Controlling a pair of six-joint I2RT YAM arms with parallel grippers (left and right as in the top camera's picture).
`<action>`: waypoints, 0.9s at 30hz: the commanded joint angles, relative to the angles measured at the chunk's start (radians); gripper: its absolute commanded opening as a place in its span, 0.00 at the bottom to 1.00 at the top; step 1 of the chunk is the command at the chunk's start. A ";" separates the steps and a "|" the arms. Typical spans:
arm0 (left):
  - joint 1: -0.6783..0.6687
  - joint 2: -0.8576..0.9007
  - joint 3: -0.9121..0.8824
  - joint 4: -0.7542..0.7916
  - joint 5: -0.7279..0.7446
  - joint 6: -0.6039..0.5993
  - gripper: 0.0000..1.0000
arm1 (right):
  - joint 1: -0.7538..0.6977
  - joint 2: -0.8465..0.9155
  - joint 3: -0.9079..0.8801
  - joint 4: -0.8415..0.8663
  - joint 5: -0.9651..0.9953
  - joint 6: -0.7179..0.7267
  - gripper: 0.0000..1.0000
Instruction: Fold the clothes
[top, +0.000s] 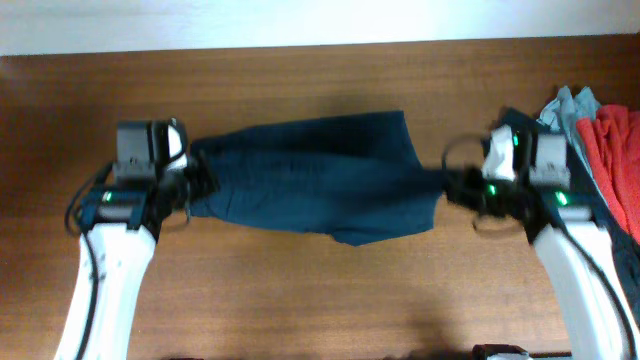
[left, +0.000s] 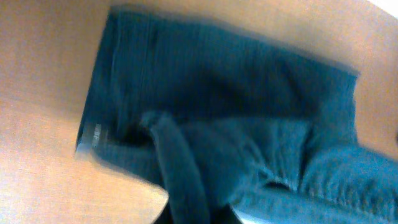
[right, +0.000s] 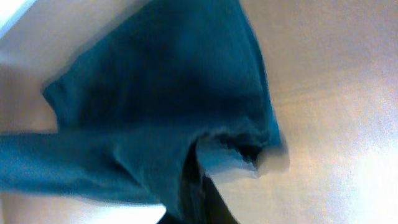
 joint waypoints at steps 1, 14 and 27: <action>0.010 0.136 0.016 0.146 -0.073 0.059 0.00 | -0.008 0.157 0.009 0.164 -0.087 0.012 0.04; 0.010 0.436 0.017 0.507 -0.037 0.027 0.00 | -0.008 0.498 0.009 0.954 -0.276 0.275 0.04; 0.032 0.463 0.017 0.557 -0.118 0.014 0.57 | 0.008 0.520 0.010 0.972 -0.198 0.226 0.73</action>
